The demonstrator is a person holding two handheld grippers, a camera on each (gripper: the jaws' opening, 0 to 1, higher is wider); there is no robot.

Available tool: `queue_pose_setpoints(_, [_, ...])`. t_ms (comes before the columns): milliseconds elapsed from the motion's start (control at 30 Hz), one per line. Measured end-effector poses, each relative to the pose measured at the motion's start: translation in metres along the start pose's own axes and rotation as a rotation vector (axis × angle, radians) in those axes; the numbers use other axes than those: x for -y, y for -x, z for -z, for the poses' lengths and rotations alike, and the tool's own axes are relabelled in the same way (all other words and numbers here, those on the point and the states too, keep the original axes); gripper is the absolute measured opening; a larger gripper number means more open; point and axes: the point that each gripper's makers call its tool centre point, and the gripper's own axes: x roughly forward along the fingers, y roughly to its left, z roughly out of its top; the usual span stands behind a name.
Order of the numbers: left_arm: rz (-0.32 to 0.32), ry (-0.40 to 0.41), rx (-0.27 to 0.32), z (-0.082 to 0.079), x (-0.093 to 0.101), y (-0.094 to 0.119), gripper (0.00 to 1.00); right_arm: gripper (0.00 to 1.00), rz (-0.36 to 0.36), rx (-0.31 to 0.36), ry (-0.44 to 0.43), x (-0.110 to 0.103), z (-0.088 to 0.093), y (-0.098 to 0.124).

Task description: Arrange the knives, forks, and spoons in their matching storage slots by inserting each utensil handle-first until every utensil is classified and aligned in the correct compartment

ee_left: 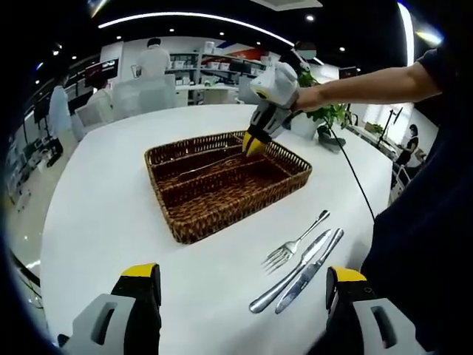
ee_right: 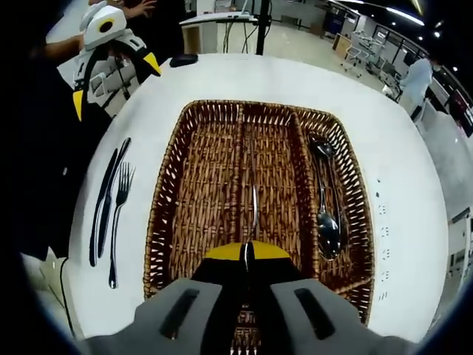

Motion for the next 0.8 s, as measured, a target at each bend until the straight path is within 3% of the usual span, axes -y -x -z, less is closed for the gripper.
queue_pose_setpoints(567, [-0.002,-0.003,-0.008,-0.005,0.003,0.0,0.97,0.01,-0.079,-0.032,-0.017,0.001,0.005,-0.024])
queue_pose_setpoints(800, [-0.015,0.004,0.005,-0.01,0.003,0.004,0.97,0.01,-0.118,-0.078,-0.007,0.003,0.008,-0.03])
